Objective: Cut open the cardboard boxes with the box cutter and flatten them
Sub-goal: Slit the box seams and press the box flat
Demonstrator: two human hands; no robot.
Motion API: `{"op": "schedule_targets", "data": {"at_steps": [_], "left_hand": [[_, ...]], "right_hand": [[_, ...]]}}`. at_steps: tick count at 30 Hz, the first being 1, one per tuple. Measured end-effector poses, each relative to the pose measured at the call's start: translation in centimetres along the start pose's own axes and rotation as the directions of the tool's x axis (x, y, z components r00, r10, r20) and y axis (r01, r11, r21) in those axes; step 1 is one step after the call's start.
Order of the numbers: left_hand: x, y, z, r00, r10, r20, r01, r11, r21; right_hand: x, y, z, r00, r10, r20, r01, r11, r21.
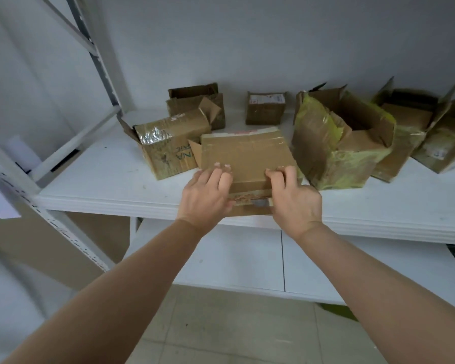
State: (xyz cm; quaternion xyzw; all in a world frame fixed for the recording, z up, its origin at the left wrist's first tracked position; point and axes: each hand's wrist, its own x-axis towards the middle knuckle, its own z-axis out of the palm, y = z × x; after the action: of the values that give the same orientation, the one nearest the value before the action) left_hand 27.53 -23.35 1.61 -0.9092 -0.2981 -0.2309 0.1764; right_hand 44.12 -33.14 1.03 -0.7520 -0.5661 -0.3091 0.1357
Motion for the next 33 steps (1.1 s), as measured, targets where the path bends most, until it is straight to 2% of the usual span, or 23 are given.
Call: {"op": "schedule_targets", "data": {"at_steps": [5,8,12,18,21,26,29,33], "left_hand": [[0.9,0.4,-1.4,0.991,0.128,0.05,-0.135,0.967,0.214],[1.5,0.2,-1.8,0.975,0.209,0.072,-0.221,0.935,0.277],[2.7,-0.3,-3.3,0.958,0.276,0.085,-0.288,0.916,0.28],[5.1,-2.4,-4.6,0.931,0.364,-0.002,-0.353,0.904,0.242],[5.8,-3.0,-4.9,0.935,0.352,0.033,-0.349,0.906,0.239],[6.8,-4.2,-5.2,0.903,0.423,0.071,-0.425,0.864,0.269],[7.4,-4.5,-5.2,0.902,0.428,0.06,-0.426,0.856,0.292],[7.1,-4.2,-5.2,0.895,0.446,0.002,-0.432,0.866,0.254]], "right_hand": [[0.4,0.5,-0.6,0.999,-0.048,0.007,0.049,0.995,-0.081],[1.0,1.4,-1.1,0.993,-0.106,0.051,0.109,0.992,-0.064],[1.8,2.6,-2.0,0.991,-0.119,0.054,0.118,0.993,0.019],[3.8,3.4,-3.9,0.993,-0.117,-0.033,0.119,0.991,0.064],[5.0,3.5,-4.2,0.99,-0.126,-0.062,0.129,0.99,0.053],[6.3,3.9,-4.5,0.989,-0.133,-0.068,0.136,0.989,0.049],[7.0,4.1,-4.8,0.986,-0.145,-0.076,0.145,0.989,-0.011],[7.3,4.6,-4.0,0.954,-0.268,-0.135,0.246,0.956,-0.159]]}}
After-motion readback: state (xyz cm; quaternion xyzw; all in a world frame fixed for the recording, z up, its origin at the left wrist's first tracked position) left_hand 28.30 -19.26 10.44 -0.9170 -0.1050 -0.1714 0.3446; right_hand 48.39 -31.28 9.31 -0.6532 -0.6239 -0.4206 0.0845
